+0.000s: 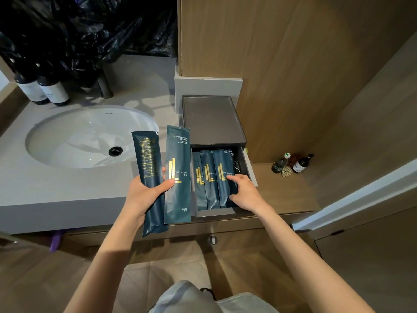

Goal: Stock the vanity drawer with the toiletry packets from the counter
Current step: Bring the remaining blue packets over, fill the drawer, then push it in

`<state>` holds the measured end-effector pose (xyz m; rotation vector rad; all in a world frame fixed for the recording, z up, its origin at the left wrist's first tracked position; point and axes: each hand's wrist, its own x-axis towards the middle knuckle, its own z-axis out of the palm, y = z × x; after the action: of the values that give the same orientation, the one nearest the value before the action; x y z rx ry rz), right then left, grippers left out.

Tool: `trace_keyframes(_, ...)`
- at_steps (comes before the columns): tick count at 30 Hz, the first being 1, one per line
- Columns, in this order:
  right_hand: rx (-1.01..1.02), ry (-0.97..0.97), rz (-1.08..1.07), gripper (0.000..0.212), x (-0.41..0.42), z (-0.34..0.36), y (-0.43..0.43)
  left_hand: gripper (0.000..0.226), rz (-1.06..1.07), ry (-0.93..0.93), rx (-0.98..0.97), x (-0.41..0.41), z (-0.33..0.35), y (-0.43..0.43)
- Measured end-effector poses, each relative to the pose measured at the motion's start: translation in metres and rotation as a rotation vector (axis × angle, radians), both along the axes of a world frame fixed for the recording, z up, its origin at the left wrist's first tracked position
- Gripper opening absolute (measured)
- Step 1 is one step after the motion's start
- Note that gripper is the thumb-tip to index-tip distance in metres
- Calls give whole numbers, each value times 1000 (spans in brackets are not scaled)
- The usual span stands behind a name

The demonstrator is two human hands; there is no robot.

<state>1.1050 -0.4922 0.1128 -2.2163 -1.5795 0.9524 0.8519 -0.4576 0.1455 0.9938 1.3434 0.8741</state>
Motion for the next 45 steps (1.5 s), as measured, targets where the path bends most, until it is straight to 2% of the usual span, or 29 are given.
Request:
trace_keyframes(3,33,-86,66,62,3,1,4,47,3,10,-6,-3,-1,-1)
trace_keyframes(7,-19,-40,135,77,-2,-1,12,45,7,8,-10,-5,-2,-2)
trace_keyframes(10,-51,-95,186,81,-8,-10,14,40,2,5,-9,-7,-2,-3)
trace_keyframes(16,17,-101,206,68,-6,-10,11,46,12,9,-33,-11,-6,-4)
trace_keyframes(20,120,-211,310,61,-12,-8,15,50,9,21,-36,-12,-7,-5)
trace_keyframes(23,130,-281,439,68,-21,-1,27,50,8,33,-36,-14,-6,-6)
trace_keyframes(26,50,-440,526,78,-21,2,46,50,7,42,-40,-17,-5,-6)
trace_keyframes(30,-66,-502,594,97,-14,2,64,49,8,40,-41,-24,-5,-9)
trace_keyframes(35,-63,-516,586,103,-15,2,67,45,9,20,-25,-29,-5,-12)
trace_keyframes(45,-84,-461,467,95,-25,-6,66,39,-14,-14,-38,-26,-3,-12)
